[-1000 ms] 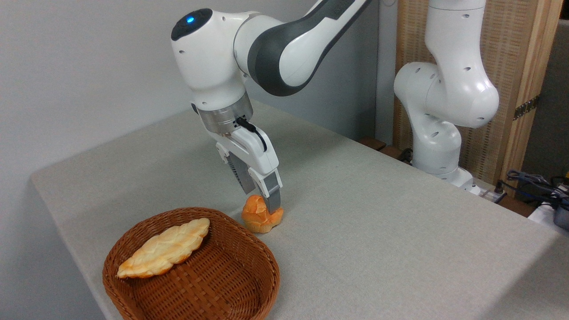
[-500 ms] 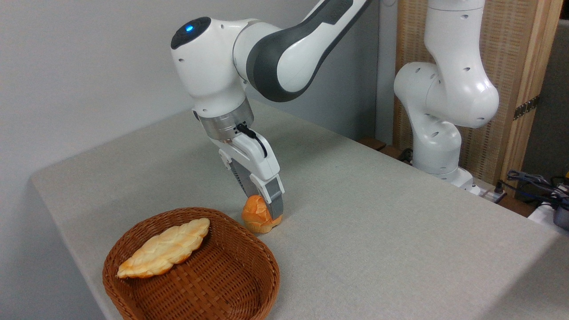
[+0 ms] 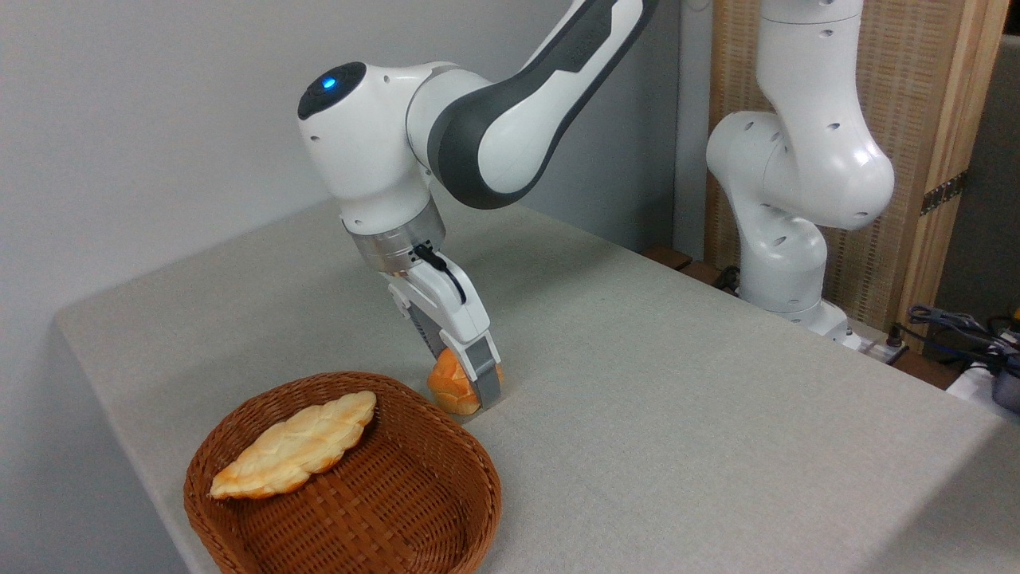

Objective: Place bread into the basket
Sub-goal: 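Close the gripper fingers around the orange bun, then lift the held orange bun up off the table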

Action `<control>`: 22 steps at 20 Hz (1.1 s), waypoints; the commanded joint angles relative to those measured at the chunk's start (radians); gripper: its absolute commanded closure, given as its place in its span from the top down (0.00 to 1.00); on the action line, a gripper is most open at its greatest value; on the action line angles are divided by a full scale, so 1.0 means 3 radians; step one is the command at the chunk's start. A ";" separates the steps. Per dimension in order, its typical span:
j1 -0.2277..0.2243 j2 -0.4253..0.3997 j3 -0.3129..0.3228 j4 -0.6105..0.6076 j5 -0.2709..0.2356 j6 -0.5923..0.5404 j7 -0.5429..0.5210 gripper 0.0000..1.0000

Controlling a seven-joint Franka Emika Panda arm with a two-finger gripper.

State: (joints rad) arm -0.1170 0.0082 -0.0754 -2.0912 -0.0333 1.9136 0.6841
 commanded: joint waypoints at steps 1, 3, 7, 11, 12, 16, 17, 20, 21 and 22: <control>-0.0004 -0.0022 0.0006 -0.0009 0.0039 0.0054 0.0051 0.40; -0.0004 -0.0022 0.0006 0.0001 0.0039 0.0054 0.0051 0.40; -0.0009 -0.0022 0.0006 0.0001 0.0039 0.0054 0.0051 0.40; -0.0009 -0.0032 0.0006 0.0001 0.0039 0.0054 0.0051 0.42; -0.0004 -0.0043 0.0006 0.0011 0.0039 0.0049 0.0046 0.42; -0.0009 -0.0206 0.0006 0.0042 0.0029 -0.0033 0.0051 0.43; -0.0004 -0.0247 0.0006 0.0108 -0.0001 -0.0089 0.0051 0.43; -0.0009 -0.0273 -0.0004 0.0302 -0.0007 -0.0217 0.0061 0.46; -0.0004 -0.0283 0.0001 0.0359 -0.0017 -0.0212 0.0056 0.46; -0.0004 -0.0283 0.0021 0.0420 -0.0042 -0.0192 0.0061 0.45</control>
State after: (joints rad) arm -0.1183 -0.0694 -0.0762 -2.0223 -0.0334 1.8776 0.6842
